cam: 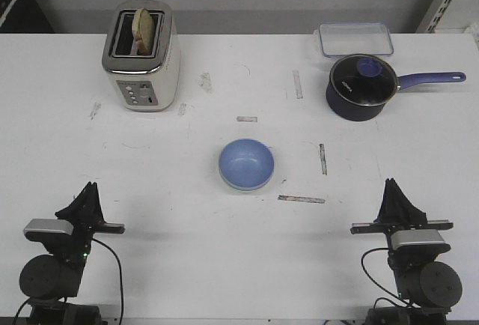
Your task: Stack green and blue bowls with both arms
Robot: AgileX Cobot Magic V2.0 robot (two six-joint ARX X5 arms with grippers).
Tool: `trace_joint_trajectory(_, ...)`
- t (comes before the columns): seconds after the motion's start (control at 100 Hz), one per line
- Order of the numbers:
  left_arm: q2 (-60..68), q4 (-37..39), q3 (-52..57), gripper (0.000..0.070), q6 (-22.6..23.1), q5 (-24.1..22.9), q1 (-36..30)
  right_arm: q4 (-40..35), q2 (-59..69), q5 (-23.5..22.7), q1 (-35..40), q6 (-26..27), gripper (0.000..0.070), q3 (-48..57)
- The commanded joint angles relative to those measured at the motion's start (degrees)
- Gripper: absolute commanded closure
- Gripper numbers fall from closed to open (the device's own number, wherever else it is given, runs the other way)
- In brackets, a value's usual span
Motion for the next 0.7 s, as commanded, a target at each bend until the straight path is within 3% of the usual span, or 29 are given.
trace_joint_trajectory(0.0, -2.0, 0.5, -1.9, 0.0699, 1.8, 0.1, 0.3, 0.6, -0.2, 0.0, 0.1, -0.4, 0.0693, 0.3)
trace_joint_trajectory(0.35, -10.0, 3.1, -13.3, 0.0699, 1.6, 0.1, 0.8, 0.6, -0.2, 0.0, 0.1, -0.4, 0.0692, 0.3)
trace_joint_trajectory(0.69, -10.0, 0.5, -13.2, 0.0699, 1.4, 0.1, 0.8, 0.7, -0.2, 0.0, 0.1, -0.4, 0.0693, 0.3)
